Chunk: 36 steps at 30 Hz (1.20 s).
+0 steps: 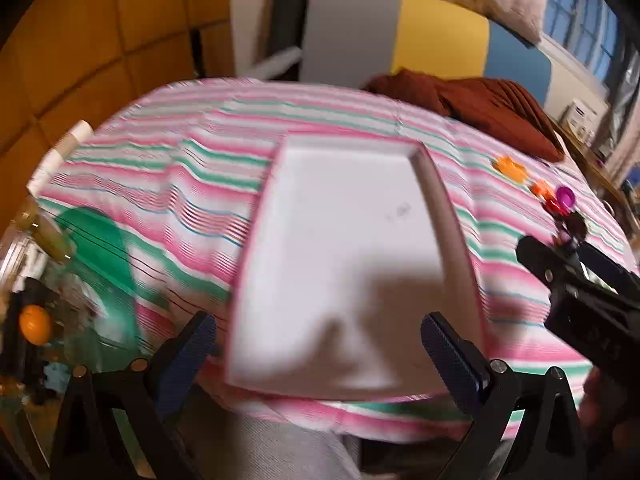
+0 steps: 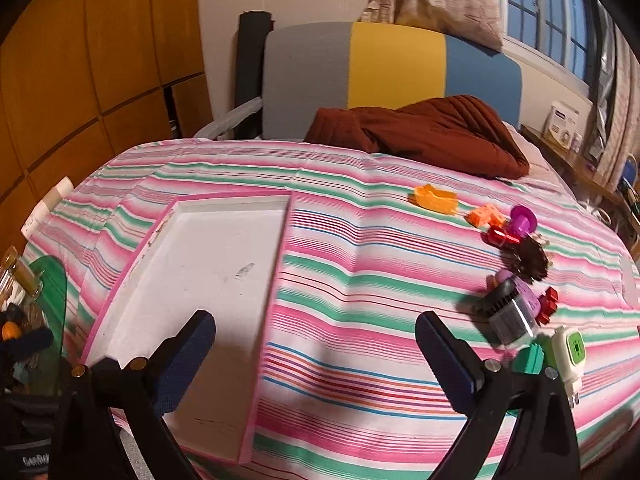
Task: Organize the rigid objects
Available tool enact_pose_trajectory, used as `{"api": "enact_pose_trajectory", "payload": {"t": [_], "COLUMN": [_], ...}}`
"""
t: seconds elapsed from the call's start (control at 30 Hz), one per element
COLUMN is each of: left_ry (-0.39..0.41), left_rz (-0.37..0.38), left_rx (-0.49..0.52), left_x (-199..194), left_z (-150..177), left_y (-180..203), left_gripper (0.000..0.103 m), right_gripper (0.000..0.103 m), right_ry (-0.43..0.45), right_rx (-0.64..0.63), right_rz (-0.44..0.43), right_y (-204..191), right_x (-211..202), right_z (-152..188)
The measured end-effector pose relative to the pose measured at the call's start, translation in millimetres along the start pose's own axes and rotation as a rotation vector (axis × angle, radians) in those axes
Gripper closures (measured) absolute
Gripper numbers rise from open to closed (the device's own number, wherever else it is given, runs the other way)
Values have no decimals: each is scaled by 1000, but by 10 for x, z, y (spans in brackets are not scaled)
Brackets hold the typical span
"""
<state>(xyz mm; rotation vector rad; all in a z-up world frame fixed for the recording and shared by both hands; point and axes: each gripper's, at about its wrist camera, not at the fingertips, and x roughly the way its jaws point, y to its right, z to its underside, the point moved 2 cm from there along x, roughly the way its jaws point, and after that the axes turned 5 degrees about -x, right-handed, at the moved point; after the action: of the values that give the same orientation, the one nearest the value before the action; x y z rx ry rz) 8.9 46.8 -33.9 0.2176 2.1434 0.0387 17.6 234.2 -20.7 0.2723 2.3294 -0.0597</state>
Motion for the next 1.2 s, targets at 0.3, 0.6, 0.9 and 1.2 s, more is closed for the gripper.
{"api": "enact_pose_trajectory", "payload": {"t": [0.3,0.6,0.9,1.2], "left_ry": [34,17,-67,-57], "left_rz": [34,207,434,455], "left_rx": [185,312,376,469], "left_x": [-23,-37,-20,41], "left_z": [154,256,345,329], "left_y": [493,1012,1543,2016], "left_gripper": [0,0,0,0], "right_gripper": [1,1,4,28], "right_ry": [-37,-67,-131,-338], "right_rx": [158,309,484,549], "right_rz": [89,250,363,219], "right_y": [580,1459,2407,2703], "right_x": [12,-58,-2,345], "right_z": [223,421,537,697]}}
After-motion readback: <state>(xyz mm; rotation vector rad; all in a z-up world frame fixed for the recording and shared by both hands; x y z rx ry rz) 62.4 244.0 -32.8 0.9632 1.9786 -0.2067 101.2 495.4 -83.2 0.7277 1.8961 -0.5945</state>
